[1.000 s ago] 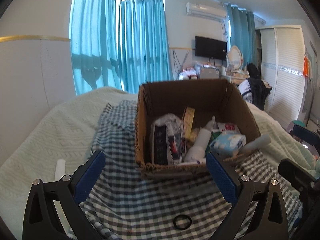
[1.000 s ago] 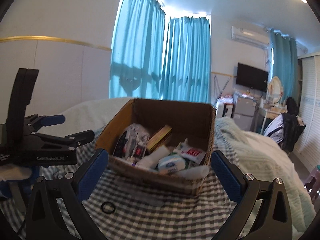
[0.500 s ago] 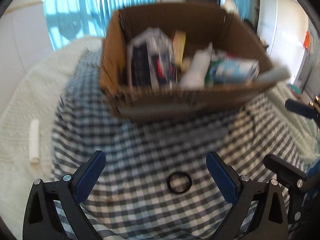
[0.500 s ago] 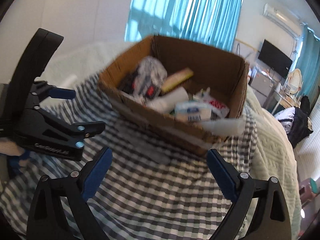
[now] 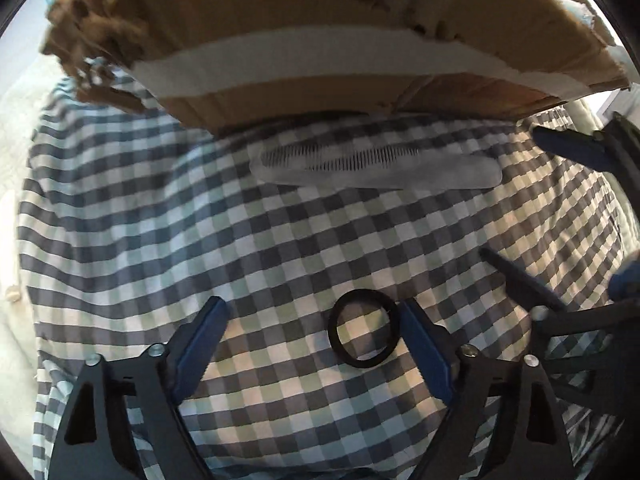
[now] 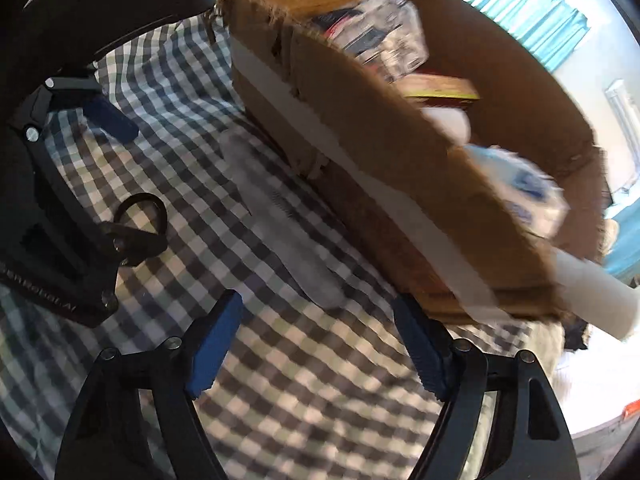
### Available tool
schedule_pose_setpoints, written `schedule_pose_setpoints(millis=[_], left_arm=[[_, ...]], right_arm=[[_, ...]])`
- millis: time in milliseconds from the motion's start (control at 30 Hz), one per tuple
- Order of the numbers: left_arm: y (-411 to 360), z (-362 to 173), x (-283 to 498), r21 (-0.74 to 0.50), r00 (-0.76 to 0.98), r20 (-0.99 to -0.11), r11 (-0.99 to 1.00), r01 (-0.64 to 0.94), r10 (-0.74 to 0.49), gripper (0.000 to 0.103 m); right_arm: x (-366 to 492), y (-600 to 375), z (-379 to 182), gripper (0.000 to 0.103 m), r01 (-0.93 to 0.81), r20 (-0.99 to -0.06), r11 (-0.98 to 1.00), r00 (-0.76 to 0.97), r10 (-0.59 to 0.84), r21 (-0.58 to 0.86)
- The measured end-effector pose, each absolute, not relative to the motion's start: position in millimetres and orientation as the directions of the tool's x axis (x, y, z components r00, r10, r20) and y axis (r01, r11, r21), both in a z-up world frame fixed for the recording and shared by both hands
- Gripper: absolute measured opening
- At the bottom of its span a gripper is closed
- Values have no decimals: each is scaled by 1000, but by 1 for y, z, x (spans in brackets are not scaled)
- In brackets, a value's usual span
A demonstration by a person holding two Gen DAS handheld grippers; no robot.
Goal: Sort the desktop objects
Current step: 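Reach the left tool to the black rubber ring and close on it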
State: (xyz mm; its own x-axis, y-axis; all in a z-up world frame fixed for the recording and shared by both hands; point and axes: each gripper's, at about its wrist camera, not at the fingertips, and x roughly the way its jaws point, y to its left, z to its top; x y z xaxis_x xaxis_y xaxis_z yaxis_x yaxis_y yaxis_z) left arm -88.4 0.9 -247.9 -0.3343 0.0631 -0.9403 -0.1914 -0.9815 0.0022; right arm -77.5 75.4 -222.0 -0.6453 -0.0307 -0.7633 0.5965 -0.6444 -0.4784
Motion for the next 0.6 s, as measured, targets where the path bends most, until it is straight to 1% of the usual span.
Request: schedule_pose_setpoints(millis=[33,67,100,200,267,333,400,433,467,500,567,600], left_arm=[[1,-248,-88,0,-333,-941,-981,-193,65,85],[2,-249,-87,-1,-332,-941,-980,-197,68,79],[2,-249,-85,-4,-332,-941,-979,-201,72,77],[7,-247,-82,-2,-341,-937,-977,-213,76,62],[9,-245,-77,-13,-345,-934,-975,-223,91,44],[14,-242,-77,-24,-345,-933,-974,-225,103,33],[14,-240,-77,-37,-348,-931,-975,-219,113,28],[11,-237,-79,-41,-350,-930,-976,-215,116,26],[11,-235,-77,-44,-355,-927,-977,-210,118,26],[5,-229,-76,-46,-360,-925,-978,-206,119,26],[-1,-223,-72,-50,-376,-919,-980,-194,122,25],[-3,-221,-70,-51,-382,-916,-980,-190,122,25]], right_arm=[[-78,72,-227,77,605,-760,-626,-649,-28,-493],[-79,69,-231,77,609,-757,-612,-653,-25,-505],[-80,66,-234,77,613,-753,-599,-657,-24,-516],[-84,60,-237,77,616,-738,-580,-674,-38,-533],[-87,60,-238,77,618,-735,-585,-676,-54,-525],[-90,60,-240,77,625,-739,-584,-671,-63,-518],[-91,60,-240,75,638,-757,-590,-650,-68,-495],[-91,61,-239,68,644,-767,-596,-638,-71,-481],[-91,61,-238,57,653,-781,-604,-619,-79,-457],[-89,59,-237,48,659,-788,-605,-610,-82,-447],[-84,55,-238,22,642,-768,-582,-639,-44,-500],[-83,54,-238,19,632,-765,-584,-643,-30,-509]])
